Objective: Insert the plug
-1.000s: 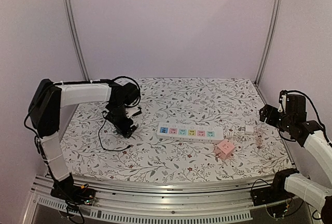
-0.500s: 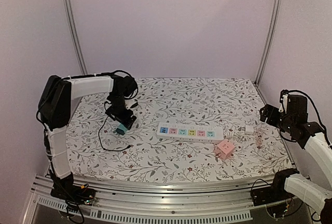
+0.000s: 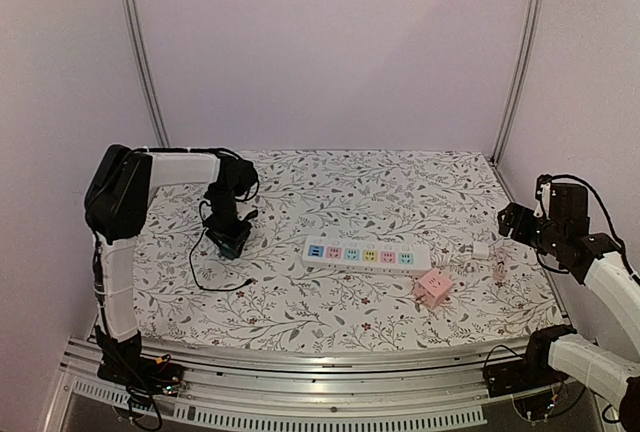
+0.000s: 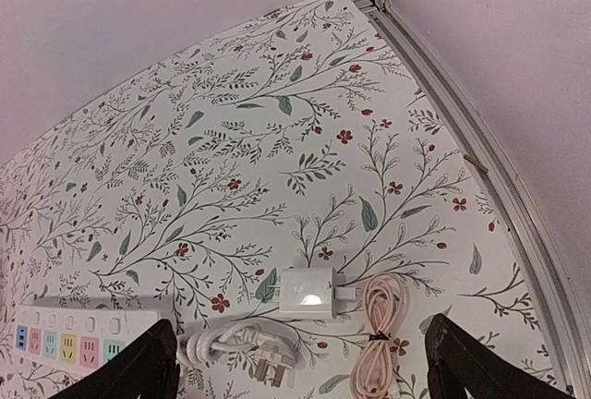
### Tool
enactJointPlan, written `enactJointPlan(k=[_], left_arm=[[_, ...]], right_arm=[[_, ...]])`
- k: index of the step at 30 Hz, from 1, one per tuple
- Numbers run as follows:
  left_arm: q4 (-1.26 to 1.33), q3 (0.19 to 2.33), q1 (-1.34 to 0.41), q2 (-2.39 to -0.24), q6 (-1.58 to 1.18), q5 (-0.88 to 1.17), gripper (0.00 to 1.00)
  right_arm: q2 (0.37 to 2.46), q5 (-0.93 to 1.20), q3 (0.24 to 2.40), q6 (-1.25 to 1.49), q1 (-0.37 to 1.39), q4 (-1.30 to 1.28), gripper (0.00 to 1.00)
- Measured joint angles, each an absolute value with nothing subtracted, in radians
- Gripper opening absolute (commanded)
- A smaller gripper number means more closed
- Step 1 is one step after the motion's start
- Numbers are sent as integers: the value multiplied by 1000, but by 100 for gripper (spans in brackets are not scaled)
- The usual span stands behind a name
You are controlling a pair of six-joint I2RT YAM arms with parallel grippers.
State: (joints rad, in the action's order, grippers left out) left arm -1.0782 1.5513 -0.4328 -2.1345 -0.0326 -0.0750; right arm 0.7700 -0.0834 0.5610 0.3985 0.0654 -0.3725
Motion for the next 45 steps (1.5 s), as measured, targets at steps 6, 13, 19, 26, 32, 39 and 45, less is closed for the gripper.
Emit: enactJointPlan(k=[6,13,19,26,32,39,45], left_arm=[[-1084,1551,-433,-2135,-25,-50,0],[-1084,1549,-503,-2063,61,-79,0],[-1087,1643,-736,-1887,224,-113,0],[-1084,1797,-949,-1833,352,-140,0],[-1081,1861,-953,-1834,366,-147,0],[-1071,1868,-958,-1835,355,-141,0],[-1067,1868,-962,-1835,339,-128,0]], right_arm=[[770,-75,561,400,65,-372,87],[811,41,656,470,71,-401,75],[950,168,823,601,309,-319,79],[1234,364,968,728,635,-120,69],[1288,426,968,812,725,1,64],[1428,413,997,883,810,176,55],[1595,407,1060,949,827,251,57]])
